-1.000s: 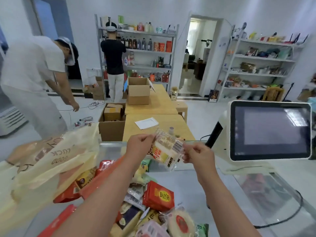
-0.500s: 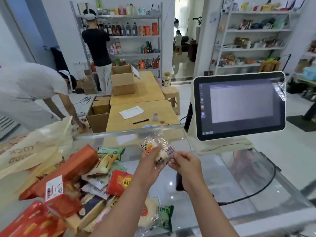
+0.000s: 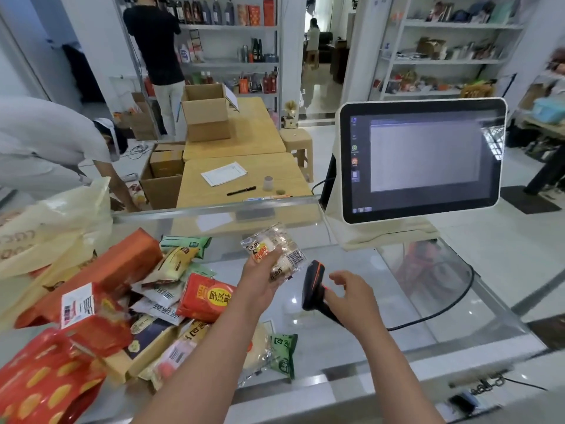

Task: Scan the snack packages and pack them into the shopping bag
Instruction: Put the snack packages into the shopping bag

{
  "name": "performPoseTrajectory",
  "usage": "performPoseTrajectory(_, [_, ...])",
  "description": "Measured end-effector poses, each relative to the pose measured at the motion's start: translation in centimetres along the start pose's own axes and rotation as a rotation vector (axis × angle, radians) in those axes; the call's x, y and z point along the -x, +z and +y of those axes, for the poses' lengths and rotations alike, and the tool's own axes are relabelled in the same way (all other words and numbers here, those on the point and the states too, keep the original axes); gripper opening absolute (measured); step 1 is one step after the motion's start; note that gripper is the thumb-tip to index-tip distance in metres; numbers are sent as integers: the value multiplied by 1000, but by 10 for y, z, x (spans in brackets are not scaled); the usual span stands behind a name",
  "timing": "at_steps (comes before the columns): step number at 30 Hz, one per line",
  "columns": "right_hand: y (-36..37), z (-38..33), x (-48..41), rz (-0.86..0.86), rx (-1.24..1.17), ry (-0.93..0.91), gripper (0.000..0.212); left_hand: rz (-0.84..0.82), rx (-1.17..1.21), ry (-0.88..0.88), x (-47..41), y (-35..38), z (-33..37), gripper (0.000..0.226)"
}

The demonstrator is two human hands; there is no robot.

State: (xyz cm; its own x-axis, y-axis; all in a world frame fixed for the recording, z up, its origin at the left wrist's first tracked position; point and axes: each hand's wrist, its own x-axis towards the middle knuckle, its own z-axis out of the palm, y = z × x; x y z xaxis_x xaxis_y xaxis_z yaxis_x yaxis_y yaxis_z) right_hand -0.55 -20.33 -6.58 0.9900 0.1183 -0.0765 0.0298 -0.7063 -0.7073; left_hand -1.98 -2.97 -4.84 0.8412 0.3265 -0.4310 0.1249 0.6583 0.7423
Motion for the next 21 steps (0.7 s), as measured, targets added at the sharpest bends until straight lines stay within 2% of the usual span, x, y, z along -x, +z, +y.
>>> performPoseTrajectory(3, [16, 13, 3, -210, 377, -44, 58, -19, 10, -12, -1, 1, -9, 28])
performPoseTrajectory(5, [28, 15, 8, -179, 472, -94, 59, -16, -2, -4, -1, 2, -12, 24])
performPoseTrajectory(8, [33, 20, 8, -86, 338, -115, 47, 9, -28, 8, 1, 1, -13, 19])
performPoseTrajectory(10, [28, 19, 8, -86, 207, -71, 36, 36, -23, 14, 2, -1, -13, 26])
performPoseTrajectory(13, [10, 14, 10, 0, 143, -66, 17, 69, 3, 43, 0, -2, -12, 36])
performPoseTrajectory(16, [-13, 6, 17, 67, 97, -90, 17, 97, 13, 69, -1, -1, -14, 36])
performPoseTrajectory(21, [-33, -10, 27, 44, -122, -47, 14, 111, 9, 72, -4, 4, -18, 25])
